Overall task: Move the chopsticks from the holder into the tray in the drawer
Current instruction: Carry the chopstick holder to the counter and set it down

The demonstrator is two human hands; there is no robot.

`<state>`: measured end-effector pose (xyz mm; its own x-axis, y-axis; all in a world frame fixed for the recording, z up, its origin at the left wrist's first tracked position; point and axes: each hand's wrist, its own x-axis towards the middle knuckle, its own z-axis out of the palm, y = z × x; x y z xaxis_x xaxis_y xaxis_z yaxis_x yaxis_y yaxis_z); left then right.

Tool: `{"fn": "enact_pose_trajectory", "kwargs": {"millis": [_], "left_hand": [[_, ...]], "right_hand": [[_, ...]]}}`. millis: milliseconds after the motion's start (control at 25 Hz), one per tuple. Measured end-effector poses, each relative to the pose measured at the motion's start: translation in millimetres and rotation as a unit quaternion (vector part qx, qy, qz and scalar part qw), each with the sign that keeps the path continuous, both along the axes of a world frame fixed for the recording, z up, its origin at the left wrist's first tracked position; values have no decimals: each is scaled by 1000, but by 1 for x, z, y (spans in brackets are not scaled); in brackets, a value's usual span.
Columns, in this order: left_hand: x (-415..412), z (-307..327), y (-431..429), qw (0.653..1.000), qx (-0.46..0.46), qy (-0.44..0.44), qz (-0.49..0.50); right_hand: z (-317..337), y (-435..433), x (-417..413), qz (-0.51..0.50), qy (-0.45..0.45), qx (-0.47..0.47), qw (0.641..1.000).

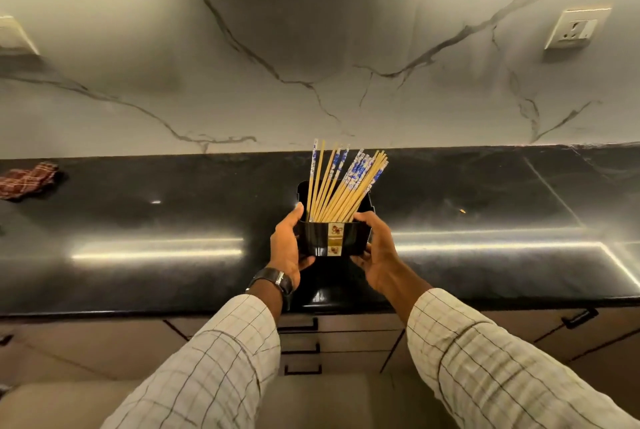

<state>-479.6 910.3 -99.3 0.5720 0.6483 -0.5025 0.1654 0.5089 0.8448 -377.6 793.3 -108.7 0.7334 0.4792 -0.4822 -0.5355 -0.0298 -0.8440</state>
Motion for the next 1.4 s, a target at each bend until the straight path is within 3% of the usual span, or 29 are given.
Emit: {"fn": "enact_pose_trajectory", "kwargs": {"millis": [360,880,1160,1400], "left_hand": [[-63,0,42,997,6,-15,72],[-65,-24,137,999,-17,-12,-28],[-54,-36,142,999,-27,-22,-40],[-40,-39,132,999,-34,-6,-33]], "right_hand": [[-12,57,-52,73,33,1,997],[-28,144,-61,4,41,-25,999],[-26,147,-55,-2,84,-43,996],[-21,140,-43,25,70,-66,995]]}}
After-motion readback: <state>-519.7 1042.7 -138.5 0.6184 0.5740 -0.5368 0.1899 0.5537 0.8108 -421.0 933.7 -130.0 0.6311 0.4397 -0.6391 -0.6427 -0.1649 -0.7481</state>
